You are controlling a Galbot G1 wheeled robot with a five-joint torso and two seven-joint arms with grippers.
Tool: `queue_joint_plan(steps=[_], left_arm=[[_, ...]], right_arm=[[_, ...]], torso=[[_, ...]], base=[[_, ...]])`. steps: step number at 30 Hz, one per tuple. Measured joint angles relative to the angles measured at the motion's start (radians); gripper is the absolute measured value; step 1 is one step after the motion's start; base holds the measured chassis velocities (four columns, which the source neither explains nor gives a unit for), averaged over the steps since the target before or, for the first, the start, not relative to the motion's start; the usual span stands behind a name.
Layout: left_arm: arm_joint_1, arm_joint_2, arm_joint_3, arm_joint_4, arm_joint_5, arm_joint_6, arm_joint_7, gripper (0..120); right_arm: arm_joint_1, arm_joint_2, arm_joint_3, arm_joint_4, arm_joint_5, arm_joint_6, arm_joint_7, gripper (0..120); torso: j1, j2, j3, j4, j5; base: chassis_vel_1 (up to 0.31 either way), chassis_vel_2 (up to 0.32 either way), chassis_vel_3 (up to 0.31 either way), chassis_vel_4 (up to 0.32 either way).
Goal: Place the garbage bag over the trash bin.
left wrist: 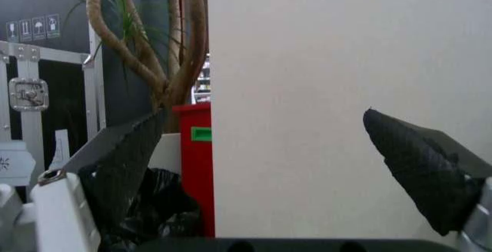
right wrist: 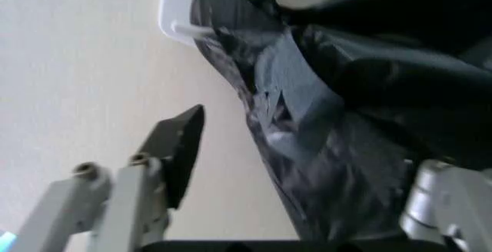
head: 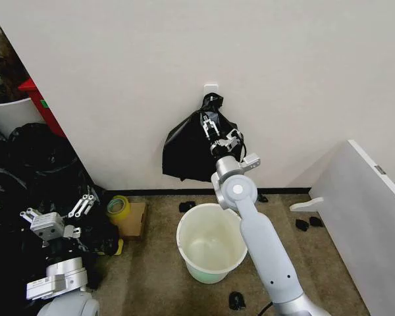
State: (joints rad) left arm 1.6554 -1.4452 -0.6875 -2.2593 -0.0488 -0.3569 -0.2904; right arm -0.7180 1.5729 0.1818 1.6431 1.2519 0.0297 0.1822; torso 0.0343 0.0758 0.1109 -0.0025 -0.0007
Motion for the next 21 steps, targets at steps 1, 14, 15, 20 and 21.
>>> queue_joint_plan(steps=[1, 14, 15, 20, 21], left_arm=[[0.000, 0.002, -0.001, 0.000, 0.000, 0.000, -0.001, 100], [-0.006, 0.016, 0.001, 0.011, -0.002, 0.002, -0.011, 100], [-0.007, 0.018, 0.001, 0.013, -0.002, 0.002, -0.012, 100], [-0.009, 0.020, 0.001, 0.018, -0.003, 0.002, -0.016, 100], [-0.009, 0.020, 0.001, 0.018, -0.003, 0.002, -0.016, 100]], right_arm=[[0.001, 0.002, 0.002, 0.000, 0.000, 0.004, -0.007, 57], [0.004, 0.001, 0.003, -0.012, -0.048, 0.017, -0.033, 8], [0.004, 0.000, 0.003, -0.013, -0.052, 0.018, -0.034, 4], [-0.013, -0.009, -0.009, -0.004, -0.078, 0.026, -0.038, 0], [-0.025, -0.016, -0.015, 0.008, -0.083, 0.029, -0.039, 0]], torso=[[0.000, 0.000, 0.000, 0.0000, 0.0000], [0.000, 0.000, 0.000, 0.0000, 0.0001], [0.000, 0.000, 0.000, 0.0000, 0.0000], [0.000, 0.000, 0.000, 0.0001, 0.0001], [0.000, 0.000, 0.000, 0.0001, 0.0001]], base=[[0.000, 0.000, 0.000, 0.000], [0.000, 0.000, 0.000, 0.000], [0.000, 0.000, 0.000, 0.000], [0.000, 0.000, 0.000, 0.000], [0.000, 0.000, 0.000, 0.000]])
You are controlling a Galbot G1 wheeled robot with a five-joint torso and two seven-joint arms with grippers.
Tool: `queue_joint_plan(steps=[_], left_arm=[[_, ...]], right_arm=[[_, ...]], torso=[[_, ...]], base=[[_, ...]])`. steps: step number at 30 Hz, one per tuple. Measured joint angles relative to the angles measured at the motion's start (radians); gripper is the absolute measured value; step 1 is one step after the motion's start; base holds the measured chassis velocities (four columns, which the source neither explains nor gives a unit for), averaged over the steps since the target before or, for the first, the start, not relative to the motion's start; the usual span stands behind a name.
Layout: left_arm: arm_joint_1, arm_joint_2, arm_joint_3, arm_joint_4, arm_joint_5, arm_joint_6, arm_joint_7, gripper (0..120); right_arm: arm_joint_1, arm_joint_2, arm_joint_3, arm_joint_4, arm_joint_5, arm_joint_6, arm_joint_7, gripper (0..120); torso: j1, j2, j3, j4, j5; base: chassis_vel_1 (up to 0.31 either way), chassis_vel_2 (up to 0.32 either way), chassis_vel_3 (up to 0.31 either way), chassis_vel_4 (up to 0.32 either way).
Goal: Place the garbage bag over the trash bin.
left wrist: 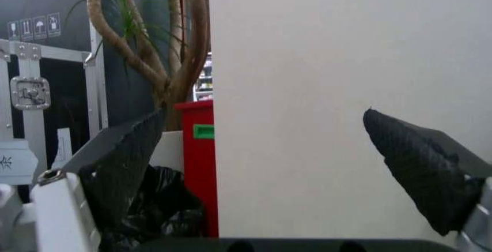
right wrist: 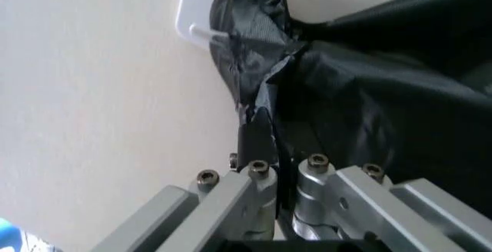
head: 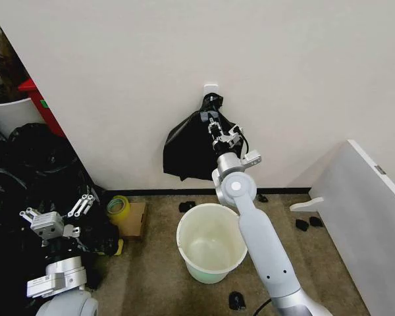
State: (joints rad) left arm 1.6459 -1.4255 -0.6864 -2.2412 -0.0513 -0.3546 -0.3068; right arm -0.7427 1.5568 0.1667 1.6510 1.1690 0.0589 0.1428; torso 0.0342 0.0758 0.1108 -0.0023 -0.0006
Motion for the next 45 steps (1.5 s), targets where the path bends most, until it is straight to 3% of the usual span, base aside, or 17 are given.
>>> queue_joint_plan(steps=[4, 10, 18, 28, 45], left_arm=[[-0.001, 0.001, 0.000, 0.000, 0.000, -0.001, -0.002, 100], [0.001, -0.002, 0.001, -0.002, 0.003, -0.006, -0.007, 100], [0.012, -0.007, 0.010, -0.011, 0.013, -0.011, -0.007, 100], [0.019, -0.008, 0.008, -0.022, 0.013, -0.014, -0.008, 100], [0.031, -0.017, -0.001, -0.035, 0.012, -0.016, -0.012, 100]], right_arm=[[-0.062, -0.040, -0.027, 0.056, -0.013, 0.007, -0.007, 0], [-0.260, -0.139, -0.095, 0.210, -0.078, 0.029, -0.035, 0], [-0.434, -0.221, -0.139, 0.284, -0.197, 0.063, -0.083, 0], [-0.546, -0.306, -0.128, 0.204, -0.467, 0.147, -0.269, 0], [-0.588, -0.313, -0.087, 0.040, -0.608, 0.309, -0.641, 0]], torso=[[0.000, 0.000, 0.000, -0.0001, 0.0000], [0.000, 0.000, 0.000, -0.0003, 0.0000], [0.000, 0.000, 0.000, -0.0002, 0.0002], [0.000, 0.000, 0.000, -0.0002, 0.0001], [0.000, 0.000, 0.000, -0.0002, 0.0000]], base=[[0.000, 0.000, 0.000, 0.000], [0.000, 0.000, 0.000, 0.000], [0.000, 0.000, 0.000, 0.000], [0.000, 0.000, 0.000, 0.000], [0.000, 0.000, 0.000, 0.000]])
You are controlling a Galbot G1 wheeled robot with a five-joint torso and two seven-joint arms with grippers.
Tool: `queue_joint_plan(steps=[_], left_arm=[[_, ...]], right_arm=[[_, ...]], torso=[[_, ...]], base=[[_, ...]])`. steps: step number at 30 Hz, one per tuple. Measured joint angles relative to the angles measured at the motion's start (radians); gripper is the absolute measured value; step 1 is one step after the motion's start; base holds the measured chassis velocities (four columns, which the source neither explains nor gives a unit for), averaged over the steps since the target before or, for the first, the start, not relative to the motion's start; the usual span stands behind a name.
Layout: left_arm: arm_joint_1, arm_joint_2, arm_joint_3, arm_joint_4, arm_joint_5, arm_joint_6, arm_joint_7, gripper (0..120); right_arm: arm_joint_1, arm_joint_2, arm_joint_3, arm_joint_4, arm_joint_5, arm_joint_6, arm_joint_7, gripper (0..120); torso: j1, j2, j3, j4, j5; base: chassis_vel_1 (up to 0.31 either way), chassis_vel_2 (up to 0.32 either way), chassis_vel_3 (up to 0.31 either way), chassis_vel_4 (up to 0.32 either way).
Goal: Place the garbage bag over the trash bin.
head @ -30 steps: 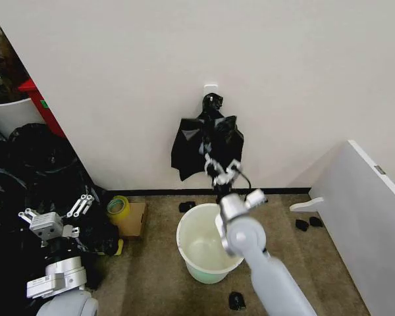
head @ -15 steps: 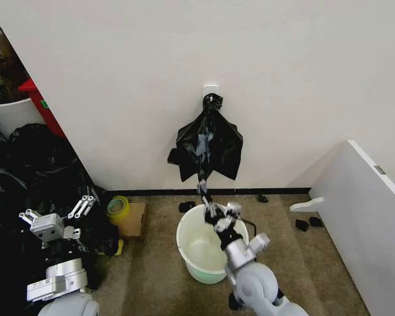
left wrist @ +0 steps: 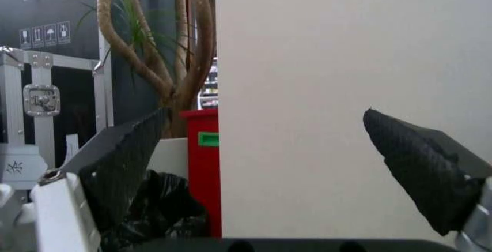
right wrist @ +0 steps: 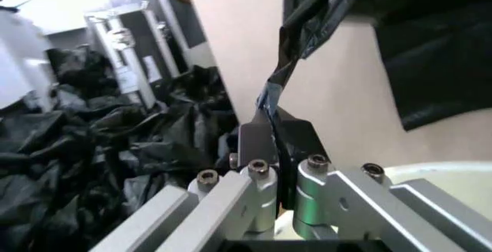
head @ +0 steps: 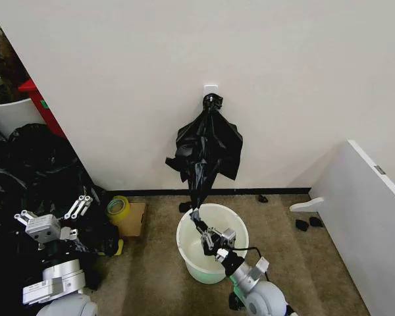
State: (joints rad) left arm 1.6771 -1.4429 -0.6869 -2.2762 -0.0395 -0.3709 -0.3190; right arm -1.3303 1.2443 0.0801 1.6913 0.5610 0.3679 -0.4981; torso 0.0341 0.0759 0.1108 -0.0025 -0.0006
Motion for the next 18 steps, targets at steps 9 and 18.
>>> queue_joint_plan(steps=[9, 18], left_arm=[[0.003, -0.004, 0.000, -0.001, 0.002, 0.000, -0.001, 100], [0.001, -0.005, 0.001, 0.007, 0.003, 0.000, -0.003, 100]], right_arm=[[0.010, 0.006, 0.043, -0.044, -0.054, 0.054, -0.044, 0], [0.021, 0.006, 0.099, -0.056, -0.028, 0.202, -0.160, 22]], torso=[[0.000, 0.000, 0.000, 0.0000, -0.0001], [0.000, 0.000, 0.000, 0.0001, 0.0001]], base=[[0.000, 0.000, 0.000, 0.000], [0.000, 0.000, 0.000, 0.000]])
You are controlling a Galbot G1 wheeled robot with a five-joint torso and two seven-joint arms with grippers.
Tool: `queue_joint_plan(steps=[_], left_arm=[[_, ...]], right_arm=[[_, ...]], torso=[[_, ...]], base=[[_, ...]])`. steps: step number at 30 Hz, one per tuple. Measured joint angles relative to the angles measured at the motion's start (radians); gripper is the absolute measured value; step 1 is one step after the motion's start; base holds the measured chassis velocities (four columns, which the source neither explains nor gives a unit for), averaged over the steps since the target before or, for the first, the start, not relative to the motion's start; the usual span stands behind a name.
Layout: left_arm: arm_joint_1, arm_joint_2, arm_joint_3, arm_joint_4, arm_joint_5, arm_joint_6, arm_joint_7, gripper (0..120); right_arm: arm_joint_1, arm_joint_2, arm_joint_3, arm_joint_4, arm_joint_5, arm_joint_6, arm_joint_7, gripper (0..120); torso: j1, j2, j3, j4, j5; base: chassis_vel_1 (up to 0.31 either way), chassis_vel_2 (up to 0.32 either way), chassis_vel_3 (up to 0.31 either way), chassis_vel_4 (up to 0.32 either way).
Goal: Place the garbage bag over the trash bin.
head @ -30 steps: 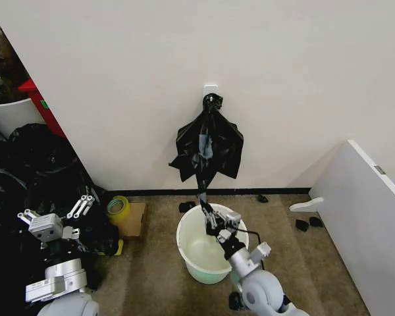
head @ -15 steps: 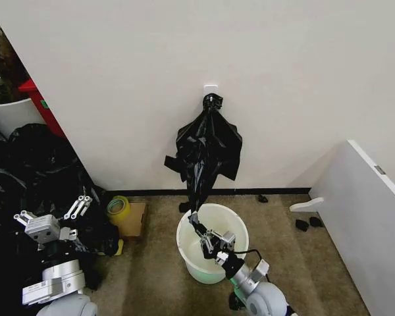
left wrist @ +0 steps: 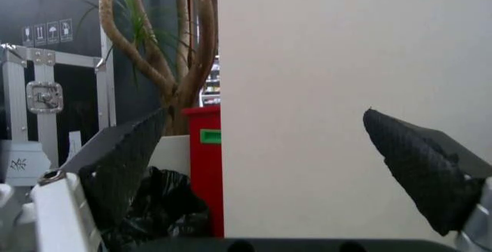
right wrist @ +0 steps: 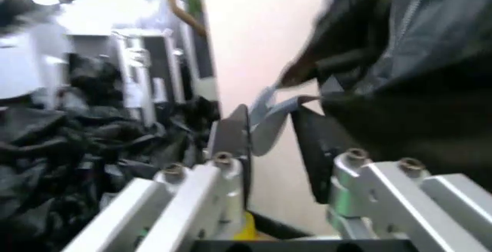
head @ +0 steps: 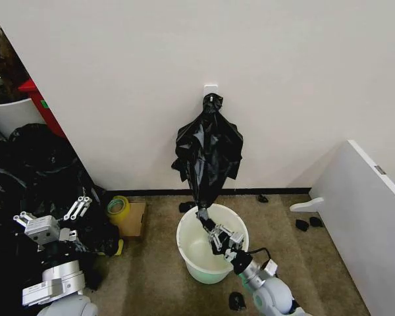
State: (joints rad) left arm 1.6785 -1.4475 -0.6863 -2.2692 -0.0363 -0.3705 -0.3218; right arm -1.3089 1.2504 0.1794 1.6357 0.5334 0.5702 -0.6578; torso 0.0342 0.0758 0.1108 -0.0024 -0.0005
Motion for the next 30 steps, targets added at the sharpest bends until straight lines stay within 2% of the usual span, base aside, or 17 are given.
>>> queue_joint_plan(steps=[1, 3, 8, 9, 11, 12, 14, 15, 18, 20, 22, 24, 25, 26, 28, 29, 30], left_arm=[[0.000, 0.000, 0.000, 0.001, 0.000, 0.000, 0.000, 100], [-0.001, 0.001, 0.002, 0.007, 0.001, 0.001, 0.000, 100], [-0.004, 0.000, 0.005, 0.013, 0.004, 0.002, 0.000, 100], [-0.005, 0.000, 0.006, 0.015, 0.005, 0.002, 0.000, 100], [-0.008, 0.001, 0.007, 0.021, 0.006, 0.002, 0.000, 100], [-0.008, 0.001, 0.007, 0.021, 0.006, 0.002, 0.000, 100], [-0.015, 0.004, 0.008, 0.036, 0.006, 0.003, 0.000, 100], [-0.015, 0.004, 0.008, 0.036, 0.006, 0.003, 0.000, 100], [-0.028, 0.007, 0.010, 0.067, 0.009, 0.004, 0.000, 100], [-0.031, 0.008, 0.010, 0.073, 0.009, 0.004, 0.000, 100], [-0.041, 0.014, 0.008, 0.090, 0.007, 0.006, 0.000, 100], [-0.042, 0.015, 0.008, 0.091, 0.007, 0.006, 0.000, 100], [-0.051, 0.019, 0.004, 0.105, 0.003, 0.008, 0.000, 100], [-0.056, 0.021, 0.002, 0.112, 0.001, 0.008, -0.001, 100], [-0.067, 0.021, 0.001, 0.129, -0.001, 0.009, -0.002, 100], [-0.067, 0.021, 0.001, 0.129, -0.001, 0.009, -0.002, 100], [-0.072, 0.020, 0.001, 0.136, -0.002, 0.009, -0.002, 100]], right_arm=[[-0.002, -0.002, 0.006, 0.002, 0.004, 0.007, -0.023, 23], [-0.012, -0.016, 0.039, 0.004, 0.016, 0.032, -0.121, 36], [-0.022, -0.025, 0.065, -0.002, 0.003, 0.061, -0.146, 47], [-0.024, -0.026, 0.074, -0.003, -0.018, 0.076, -0.116, 52], [-0.024, -0.021, 0.080, 0.012, -0.131, 0.093, 0.078, 64], [-0.024, -0.021, 0.080, 0.012, -0.131, 0.093, 0.078, 64], [-0.010, -0.009, 0.053, 0.074, -0.342, 0.069, 0.418, 76], [-0.010, -0.009, 0.053, 0.074, -0.342, 0.069, 0.418, 76], [0.040, 0.006, -0.037, 0.152, -0.636, -0.092, 0.751, 90], [0.055, 0.006, -0.059, 0.160, -0.690, -0.140, 0.805, 94], [0.110, 0.006, -0.113, 0.171, -0.895, -0.275, 0.937, 100], [0.115, 0.005, -0.116, 0.171, -0.910, -0.283, 0.942, 100], [0.157, -0.004, -0.144, 0.174, -1.025, -0.332, 0.962, 100], [0.181, -0.014, -0.165, 0.179, -1.068, -0.360, 0.964, 100], [0.227, -0.044, -0.234, 0.201, -1.101, -0.447, 0.984, 100], [0.227, -0.044, -0.234, 0.201, -1.101, -0.447, 0.984, 100], [0.249, -0.059, -0.277, 0.214, -1.106, -0.518, 1.009, 100]], torso=[[0.000, 0.000, 0.000, 0.0000, 0.0000], [0.000, 0.000, 0.000, -0.0001, -0.0001], [0.000, 0.000, 0.000, -0.0001, -0.0003], [0.000, 0.000, 0.000, -0.0002, -0.0005], [0.000, 0.000, 0.000, -0.0002, 0.0002], [0.000, 0.000, 0.000, -0.0002, 0.0002], [0.000, 0.000, 0.000, -0.0001, -0.0001], [0.000, 0.000, 0.000, -0.0001, -0.0001], [0.000, 0.000, 0.000, 0.0000, -0.0002], [0.000, 0.000, 0.000, 0.0001, -0.0002], [0.000, 0.000, 0.000, 0.0000, -0.0001], [0.000, 0.000, 0.000, -0.0001, -0.0002], [0.000, 0.000, 0.000, 0.0000, -0.0002], [0.000, 0.000, 0.000, 0.0000, -0.0001], [0.000, 0.000, 0.000, 0.0000, -0.0003], [0.000, 0.000, 0.000, 0.0000, -0.0003], [0.000, 0.000, 0.000, 0.0001, -0.0003]], base=[[0.000, 0.000, 0.000, 0.000], [0.000, 0.000, 0.000, 0.000], [0.000, 0.000, 0.000, 0.000], [0.000, 0.000, 0.000, 0.000], [0.000, 0.000, 0.000, 0.000], [0.000, 0.000, 0.000, 0.000], [0.000, 0.000, 0.000, 0.000], [0.000, 0.000, 0.000, 0.000], [0.000, 0.000, 0.000, 0.000], [0.000, 0.000, 0.000, 0.000], [0.000, 0.000, 0.000, 0.000], [0.000, 0.000, 0.000, 0.000], [0.000, 0.000, 0.000, 0.000], [0.000, 0.000, 0.000, 0.000], [0.000, 0.000, 0.000, 0.000], [0.000, 0.000, 0.000, 0.000], [0.000, 0.000, 0.000, 0.000]])
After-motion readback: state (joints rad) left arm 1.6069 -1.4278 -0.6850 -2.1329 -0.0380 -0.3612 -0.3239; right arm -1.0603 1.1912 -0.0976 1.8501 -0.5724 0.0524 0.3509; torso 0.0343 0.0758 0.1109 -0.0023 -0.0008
